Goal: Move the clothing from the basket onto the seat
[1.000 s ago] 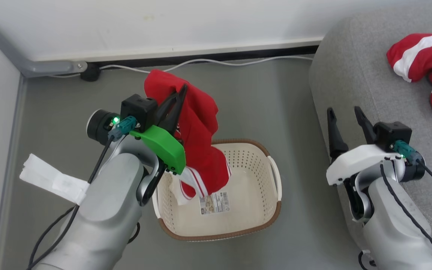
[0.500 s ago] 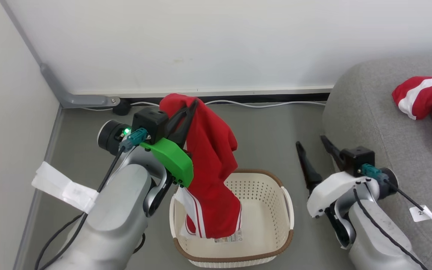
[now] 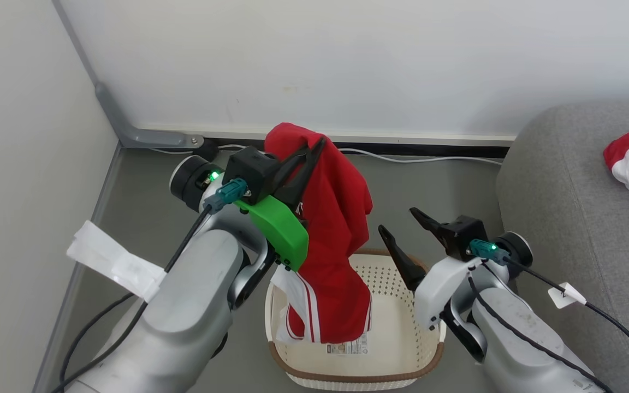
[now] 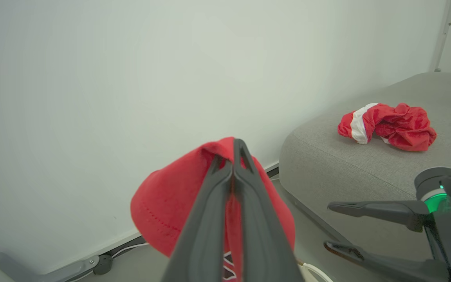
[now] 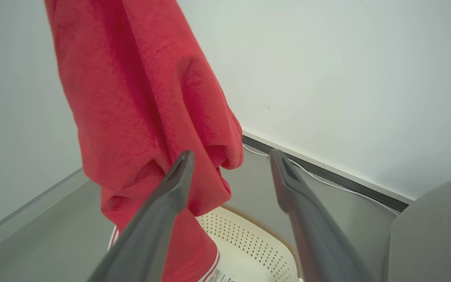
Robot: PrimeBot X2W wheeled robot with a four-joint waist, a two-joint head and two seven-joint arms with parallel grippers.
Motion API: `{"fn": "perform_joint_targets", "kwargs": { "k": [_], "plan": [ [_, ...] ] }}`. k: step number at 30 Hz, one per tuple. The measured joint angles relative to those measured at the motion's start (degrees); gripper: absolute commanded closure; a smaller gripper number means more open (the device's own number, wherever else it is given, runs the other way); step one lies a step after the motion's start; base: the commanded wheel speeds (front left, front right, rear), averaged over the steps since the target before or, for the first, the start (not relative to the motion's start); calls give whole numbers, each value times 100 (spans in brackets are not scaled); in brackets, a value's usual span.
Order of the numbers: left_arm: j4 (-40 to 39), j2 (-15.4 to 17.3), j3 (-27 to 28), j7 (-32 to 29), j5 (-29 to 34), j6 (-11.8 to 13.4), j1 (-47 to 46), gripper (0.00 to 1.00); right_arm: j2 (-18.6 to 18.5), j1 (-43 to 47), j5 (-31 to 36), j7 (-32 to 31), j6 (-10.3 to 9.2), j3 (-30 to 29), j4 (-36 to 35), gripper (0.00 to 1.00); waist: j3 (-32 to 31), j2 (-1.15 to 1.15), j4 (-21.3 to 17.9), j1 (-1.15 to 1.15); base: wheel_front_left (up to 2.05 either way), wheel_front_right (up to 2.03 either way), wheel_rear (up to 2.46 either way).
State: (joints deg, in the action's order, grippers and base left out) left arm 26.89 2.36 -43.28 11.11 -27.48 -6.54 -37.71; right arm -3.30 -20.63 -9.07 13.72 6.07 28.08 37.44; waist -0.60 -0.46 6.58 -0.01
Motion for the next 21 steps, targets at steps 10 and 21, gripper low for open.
{"fn": "perform_joint_targets", "kwargs": {
  "k": [10,21],
  "plan": [
    [-334,-4,-325,-147,-107,-3,-31,100,-8,-310,-459,-21,59,749,133,0,46,0,227,0,0,0,0],
    [-842,-2,-547,-156,-405,-7,-49,100,-13,-538,-804,-118,98,1106,465,64,79,0,304,0,0,0,0]
  ]
}}
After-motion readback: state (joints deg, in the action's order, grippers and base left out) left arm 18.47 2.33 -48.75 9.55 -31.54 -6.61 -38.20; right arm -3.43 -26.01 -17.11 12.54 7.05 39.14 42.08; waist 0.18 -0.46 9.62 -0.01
